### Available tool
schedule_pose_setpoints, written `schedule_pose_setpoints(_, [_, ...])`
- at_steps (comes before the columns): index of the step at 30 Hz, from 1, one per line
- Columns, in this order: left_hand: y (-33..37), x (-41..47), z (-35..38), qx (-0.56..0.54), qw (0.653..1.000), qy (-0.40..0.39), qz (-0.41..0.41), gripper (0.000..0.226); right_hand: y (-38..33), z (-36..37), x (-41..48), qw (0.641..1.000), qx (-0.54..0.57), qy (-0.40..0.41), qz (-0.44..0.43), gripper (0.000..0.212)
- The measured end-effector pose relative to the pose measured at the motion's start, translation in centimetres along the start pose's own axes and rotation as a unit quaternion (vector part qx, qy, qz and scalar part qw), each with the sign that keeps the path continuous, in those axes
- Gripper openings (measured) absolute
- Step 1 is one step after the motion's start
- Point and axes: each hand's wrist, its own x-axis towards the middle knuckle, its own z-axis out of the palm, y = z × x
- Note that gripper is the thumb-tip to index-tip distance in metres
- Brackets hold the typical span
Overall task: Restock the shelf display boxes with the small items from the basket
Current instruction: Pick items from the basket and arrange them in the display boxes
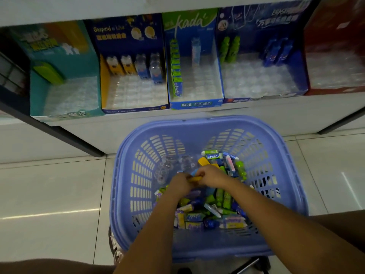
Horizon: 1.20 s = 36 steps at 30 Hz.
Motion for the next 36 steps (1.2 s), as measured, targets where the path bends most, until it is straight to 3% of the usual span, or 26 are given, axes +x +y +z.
schedule_pose_setpoints(2, [0.0, 0.1, -0.1, -0.106, 0.994, 0.001, 0.017, 0.032, 0.7, -1.4, -0.1, 0.992, 0.125, -0.002, 0.017, 0.022])
schedule_pose_setpoints(4, [-0.3, 0.3, -0.3, -0.179, 0.983, 0.027, 0.005, 0.031, 1.7, -2.4, 0.0, 0.986, 0.160, 0.045, 0.018, 0.033])
schedule_pose_setpoints(6, [-0.7, 0.7, -0.6, -0.213, 0.975, 0.061, -0.010, 0.028, 3.1, -2.9, 0.3, 0.993, 0.035, 0.105, 0.027, 0.046])
schedule_pose_setpoints(9, [-0.6, 0.7, -1.2, -0.262, 0.963, 0.052, -0.023, 0.019, 4.1, -3.1, 0.5, 0.972, -0.220, 0.075, 0.039, 0.064])
schedule_pose_setpoints(12, [-0.2, 0.2, -2.1, -0.326, 0.944, 0.042, -0.039, 0.018, 4.1, -2.8, 0.4, 0.959, -0.275, 0.063, 0.039, 0.059])
schedule_pose_setpoints(15, [0.2, -1.1, -3.6, -0.348, 0.936, 0.041, -0.042, 0.019, 3.4, -2.9, 0.2, 0.962, -0.245, 0.102, 0.055, 0.049])
schedule_pose_setpoints(19, [0.8, -4.0, -6.6, -0.350, 0.933, 0.079, 0.023, 0.018, 0.2, -4.4, -1.0, 0.989, -0.055, 0.110, 0.085, 0.048])
schedule_pose_setpoints(22, [2.3, -6.8, -9.4, -0.456, 0.880, 0.095, 0.093, 0.005, -4.1, -6.2, -3.3, 0.988, 0.143, 0.055, 0.032, 0.027])
schedule_pose_setpoints(25, [2.8, -9.4, -13.1, -0.530, 0.819, 0.135, 0.172, 0.007, -9.6, -8.3, -5.9, 0.967, 0.233, 0.049, -0.086, 0.014])
schedule_pose_setpoints(31, [0.1, -14.1, -19.5, -0.625, 0.678, 0.296, 0.251, 0.012, -23.1, -10.4, -7.9, 0.906, 0.227, 0.161, -0.318, 0.023])
schedule_pose_setpoints(33, [-1.0, -14.8, -20.3, -0.649, 0.633, 0.342, 0.247, 0.012, -27.3, -10.0, -6.3, 0.892, 0.184, 0.210, -0.356, 0.021])
schedule_pose_setpoints(36, [-2.4, -14.9, -20.7, -0.666, 0.599, 0.387, 0.221, 0.010, -33.1, -9.4, -2.2, 0.880, 0.067, 0.285, -0.375, 0.024])
